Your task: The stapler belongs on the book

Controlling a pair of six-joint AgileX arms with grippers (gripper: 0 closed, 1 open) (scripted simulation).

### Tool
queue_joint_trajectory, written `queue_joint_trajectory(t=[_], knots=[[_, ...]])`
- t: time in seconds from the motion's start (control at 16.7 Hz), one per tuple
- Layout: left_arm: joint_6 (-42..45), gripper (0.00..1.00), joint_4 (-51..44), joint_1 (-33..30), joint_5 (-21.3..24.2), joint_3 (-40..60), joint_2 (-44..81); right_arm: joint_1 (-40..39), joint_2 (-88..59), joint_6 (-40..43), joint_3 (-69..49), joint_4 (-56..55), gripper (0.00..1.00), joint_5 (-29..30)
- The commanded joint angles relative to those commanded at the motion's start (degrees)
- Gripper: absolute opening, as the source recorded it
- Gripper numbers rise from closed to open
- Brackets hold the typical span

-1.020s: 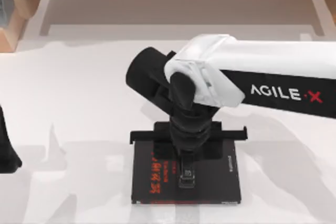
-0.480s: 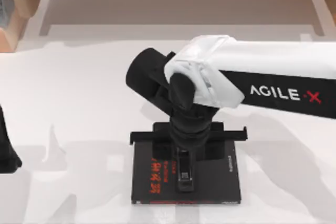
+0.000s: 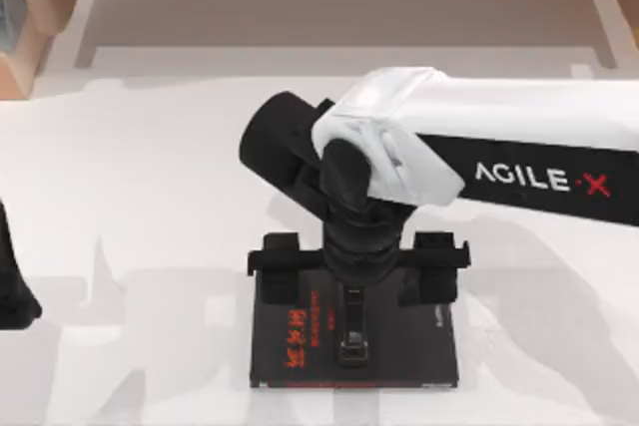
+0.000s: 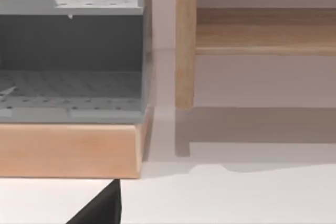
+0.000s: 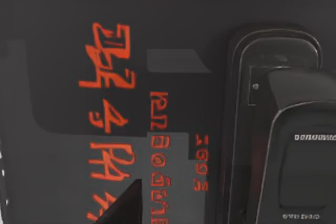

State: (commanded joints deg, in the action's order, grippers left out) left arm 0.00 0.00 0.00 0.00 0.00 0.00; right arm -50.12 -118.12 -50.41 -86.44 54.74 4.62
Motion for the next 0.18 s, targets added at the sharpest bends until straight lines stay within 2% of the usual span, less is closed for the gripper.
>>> queue_joint_trajectory(t=[0.18], knots=[[0.00, 1.00, 0.00, 0.00, 0.00, 0.00, 0.00, 0.00, 0.00, 0.00, 0.00, 0.00, 1.00, 0.00]])
